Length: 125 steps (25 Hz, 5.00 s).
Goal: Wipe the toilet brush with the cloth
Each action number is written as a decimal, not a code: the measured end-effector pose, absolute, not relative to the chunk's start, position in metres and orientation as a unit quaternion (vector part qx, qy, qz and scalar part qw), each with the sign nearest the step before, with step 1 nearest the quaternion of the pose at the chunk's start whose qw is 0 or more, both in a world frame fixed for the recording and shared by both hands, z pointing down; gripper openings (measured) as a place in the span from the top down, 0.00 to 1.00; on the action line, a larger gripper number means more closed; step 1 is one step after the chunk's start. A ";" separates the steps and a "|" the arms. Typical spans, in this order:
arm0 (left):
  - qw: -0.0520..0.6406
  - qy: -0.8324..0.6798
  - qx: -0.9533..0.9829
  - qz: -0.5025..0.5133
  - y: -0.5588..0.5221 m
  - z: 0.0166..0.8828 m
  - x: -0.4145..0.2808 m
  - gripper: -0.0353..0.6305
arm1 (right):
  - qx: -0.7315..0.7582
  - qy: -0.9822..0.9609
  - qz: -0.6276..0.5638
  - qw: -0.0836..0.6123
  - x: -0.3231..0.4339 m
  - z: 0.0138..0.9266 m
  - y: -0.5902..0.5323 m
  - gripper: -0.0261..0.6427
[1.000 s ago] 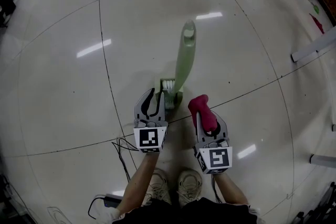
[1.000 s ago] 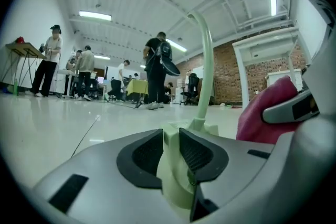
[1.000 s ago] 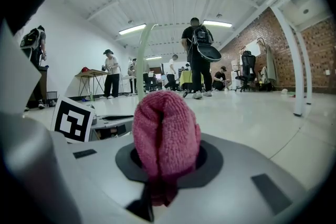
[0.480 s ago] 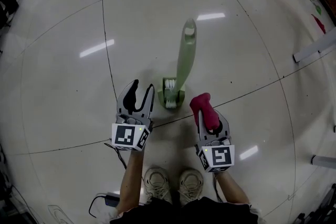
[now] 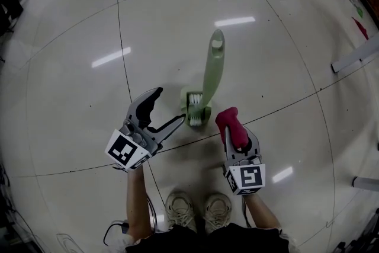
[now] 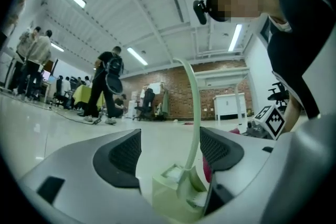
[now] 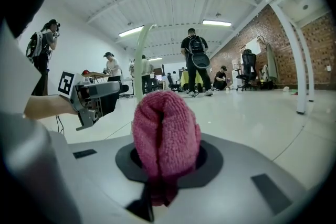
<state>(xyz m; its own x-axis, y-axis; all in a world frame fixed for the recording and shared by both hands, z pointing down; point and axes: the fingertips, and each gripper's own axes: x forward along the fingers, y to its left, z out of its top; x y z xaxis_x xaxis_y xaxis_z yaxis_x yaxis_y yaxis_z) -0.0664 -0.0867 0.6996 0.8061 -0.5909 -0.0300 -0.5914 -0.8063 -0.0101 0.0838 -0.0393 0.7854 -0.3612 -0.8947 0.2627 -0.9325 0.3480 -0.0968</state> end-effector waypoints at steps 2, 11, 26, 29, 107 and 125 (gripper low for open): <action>0.006 0.300 -0.953 0.036 -0.093 0.687 -0.066 0.46 | 0.563 -0.813 0.132 0.068 0.085 0.784 -0.045 0.86; -0.040 0.259 -0.962 0.080 -0.137 0.625 -0.057 0.46 | 0.583 -0.803 0.113 0.053 0.102 0.711 -0.100 0.86; -0.143 0.110 -0.979 -0.095 -0.123 0.276 0.018 0.46 | 0.584 -0.780 0.177 0.139 0.114 0.306 -0.084 0.86; -0.140 0.161 -0.975 -0.068 -0.128 0.217 0.017 0.46 | 0.588 -0.778 0.177 0.131 0.119 0.247 -0.080 0.86; -0.225 0.393 -0.882 0.129 -0.133 -0.145 -0.052 0.85 | 0.441 -0.896 0.028 -0.042 -0.022 -0.108 -0.079 0.86; -0.239 0.340 -0.895 0.160 -0.108 -0.192 -0.045 0.85 | 0.428 -0.902 0.028 0.043 -0.041 -0.067 -0.074 0.86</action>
